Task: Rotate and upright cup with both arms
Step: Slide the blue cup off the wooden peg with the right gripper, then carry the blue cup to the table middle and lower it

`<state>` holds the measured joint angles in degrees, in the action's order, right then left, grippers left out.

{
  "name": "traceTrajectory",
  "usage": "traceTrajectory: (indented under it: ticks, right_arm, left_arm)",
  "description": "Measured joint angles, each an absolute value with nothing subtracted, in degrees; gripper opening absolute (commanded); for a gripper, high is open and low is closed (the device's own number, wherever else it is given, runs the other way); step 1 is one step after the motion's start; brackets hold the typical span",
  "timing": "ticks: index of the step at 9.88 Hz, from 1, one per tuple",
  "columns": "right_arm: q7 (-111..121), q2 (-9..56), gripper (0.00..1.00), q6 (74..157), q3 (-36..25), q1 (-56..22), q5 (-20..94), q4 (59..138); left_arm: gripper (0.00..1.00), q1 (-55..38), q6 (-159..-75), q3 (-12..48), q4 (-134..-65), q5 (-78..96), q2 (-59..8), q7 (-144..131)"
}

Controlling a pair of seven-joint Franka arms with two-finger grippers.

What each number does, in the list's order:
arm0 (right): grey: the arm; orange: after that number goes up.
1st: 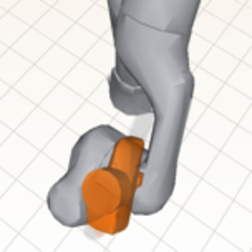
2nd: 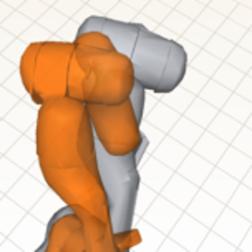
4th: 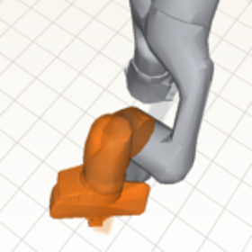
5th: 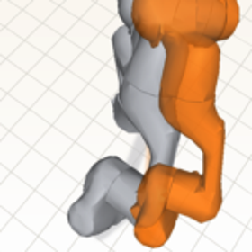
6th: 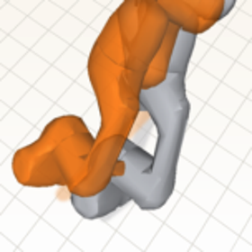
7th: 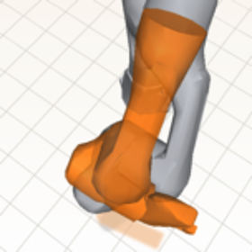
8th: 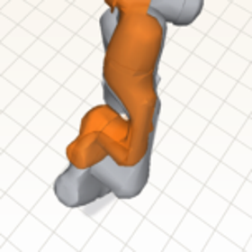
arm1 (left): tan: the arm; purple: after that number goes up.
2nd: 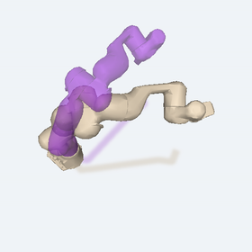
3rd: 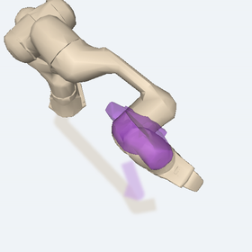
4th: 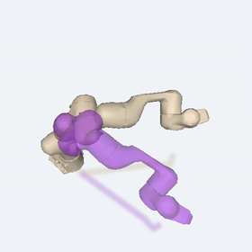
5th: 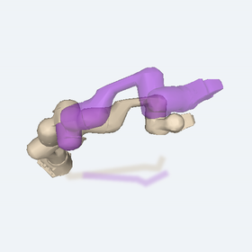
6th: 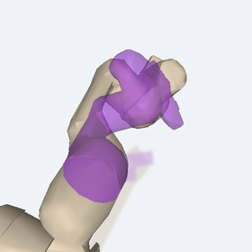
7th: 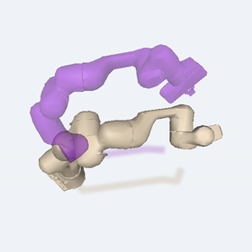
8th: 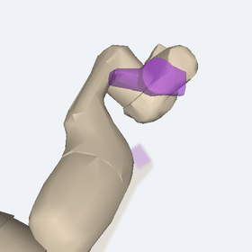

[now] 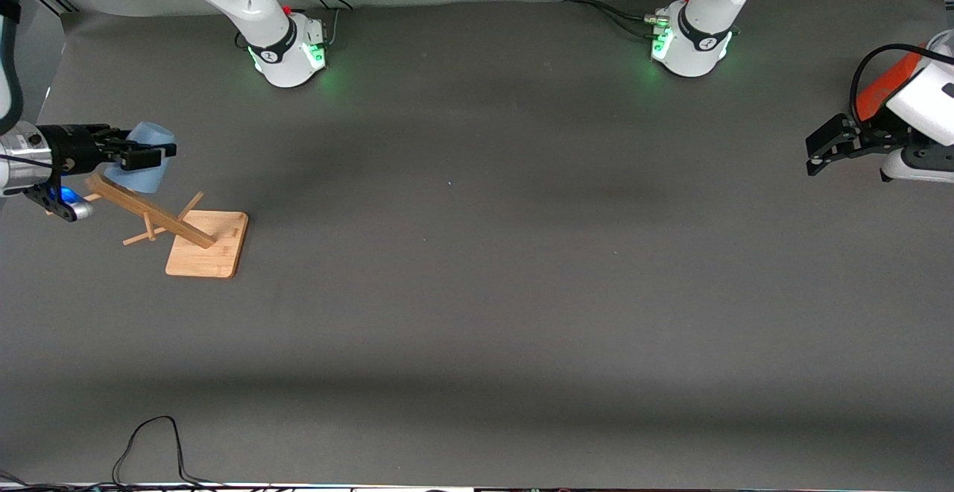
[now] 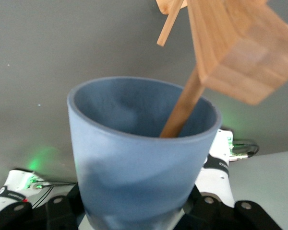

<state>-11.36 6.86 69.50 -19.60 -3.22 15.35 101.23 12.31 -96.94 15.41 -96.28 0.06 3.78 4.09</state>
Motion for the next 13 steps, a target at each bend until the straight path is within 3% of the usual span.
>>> traceTrajectory:
  ticks: [9, 13]
  right_arm:
    - [-22.2, 4.0, 0.44, 64.1, -19.3, -4.1, 23.5, 101.0]
    - [-28.1, 2.9, 0.44, 64.1, -19.0, -8.6, 27.7, 101.0]
  left_arm:
    - [1.00, 12.5, -96.5, 15.1, -96.3, -0.2, 3.7, 4.3]
    - [1.00, 12.7, -96.4, 14.6, -96.3, -0.2, 3.6, 4.5]
